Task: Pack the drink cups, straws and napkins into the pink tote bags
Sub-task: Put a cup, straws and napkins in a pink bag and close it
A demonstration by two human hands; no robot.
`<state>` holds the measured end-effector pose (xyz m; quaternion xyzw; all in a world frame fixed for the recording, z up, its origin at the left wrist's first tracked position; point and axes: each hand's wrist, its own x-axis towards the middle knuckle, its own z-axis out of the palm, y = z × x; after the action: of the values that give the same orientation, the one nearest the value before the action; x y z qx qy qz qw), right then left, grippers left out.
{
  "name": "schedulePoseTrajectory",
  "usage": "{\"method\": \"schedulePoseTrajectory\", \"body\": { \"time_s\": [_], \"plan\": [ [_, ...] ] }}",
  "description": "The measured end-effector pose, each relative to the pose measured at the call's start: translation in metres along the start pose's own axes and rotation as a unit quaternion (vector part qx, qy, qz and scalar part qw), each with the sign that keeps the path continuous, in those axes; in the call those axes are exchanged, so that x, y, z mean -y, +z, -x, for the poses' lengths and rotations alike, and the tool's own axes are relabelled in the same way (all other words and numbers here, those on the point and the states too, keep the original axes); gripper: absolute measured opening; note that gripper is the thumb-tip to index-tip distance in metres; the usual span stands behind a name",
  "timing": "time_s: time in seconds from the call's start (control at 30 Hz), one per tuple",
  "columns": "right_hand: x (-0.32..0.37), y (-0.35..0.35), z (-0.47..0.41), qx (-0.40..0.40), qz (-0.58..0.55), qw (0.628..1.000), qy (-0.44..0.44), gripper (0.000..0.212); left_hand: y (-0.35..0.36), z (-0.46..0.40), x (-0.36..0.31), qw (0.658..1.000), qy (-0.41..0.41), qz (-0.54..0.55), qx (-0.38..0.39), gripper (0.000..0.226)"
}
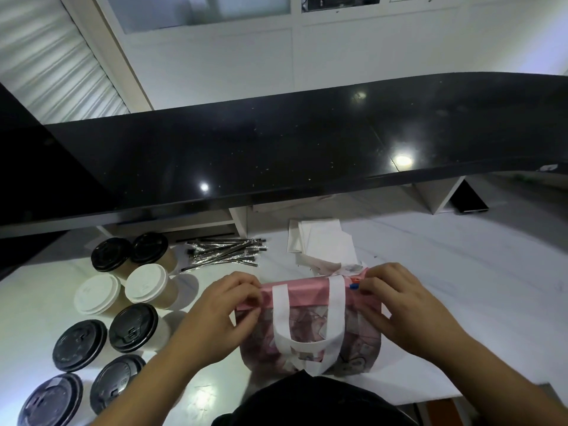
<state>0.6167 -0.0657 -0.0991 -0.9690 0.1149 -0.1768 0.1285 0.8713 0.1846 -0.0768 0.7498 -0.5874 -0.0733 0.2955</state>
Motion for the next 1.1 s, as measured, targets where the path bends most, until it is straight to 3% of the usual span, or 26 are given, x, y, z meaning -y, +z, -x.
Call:
{"method": "schedulePoseTrajectory", "body": {
  "time_s": [0.17, 0.37, 0.5, 0.57, 0.7, 0.8, 1.1],
  "plan": [
    [0.006, 0.0, -0.012, 0.019, 0.007, 1.0, 0.021, 0.027, 0.002, -0.002, -0.001, 0.998, 0.003, -0.068, 0.02, 0.052],
    [0.023, -0.006, -0.03, 0.042, 0.046, 0.998, -0.017, 0.026, -0.001, -0.017, -0.008, 0.991, 0.053, -0.101, 0.068, 0.042],
    [0.035, -0.004, -0.047, 0.075, 0.054, 0.996, -0.022, 0.022, 0.005, -0.039, -0.015, 0.982, 0.022, -0.149, 0.111, 0.011],
    [0.035, -0.004, -0.056, 0.09, 0.052, 0.994, -0.016, 0.018, 0.009, -0.05, -0.024, 0.969, 0.018, -0.208, 0.13, 0.026],
    [0.033, -0.004, -0.059, 0.067, 0.021, 0.997, -0.03, 0.012, 0.016, -0.069, -0.04, 0.966, 0.079, -0.233, 0.082, 0.016],
    [0.029, -0.007, -0.052, 0.053, 0.006, 0.998, -0.023, 0.017, 0.023, -0.072, -0.034, 0.979, 0.068, -0.175, 0.081, 0.027],
    [0.008, -0.02, -0.028, 0.043, 0.017, 0.999, 0.002, 0.025, 0.019, -0.064, -0.025, 0.987, 0.077, -0.136, 0.042, 0.011]
  ]
}}
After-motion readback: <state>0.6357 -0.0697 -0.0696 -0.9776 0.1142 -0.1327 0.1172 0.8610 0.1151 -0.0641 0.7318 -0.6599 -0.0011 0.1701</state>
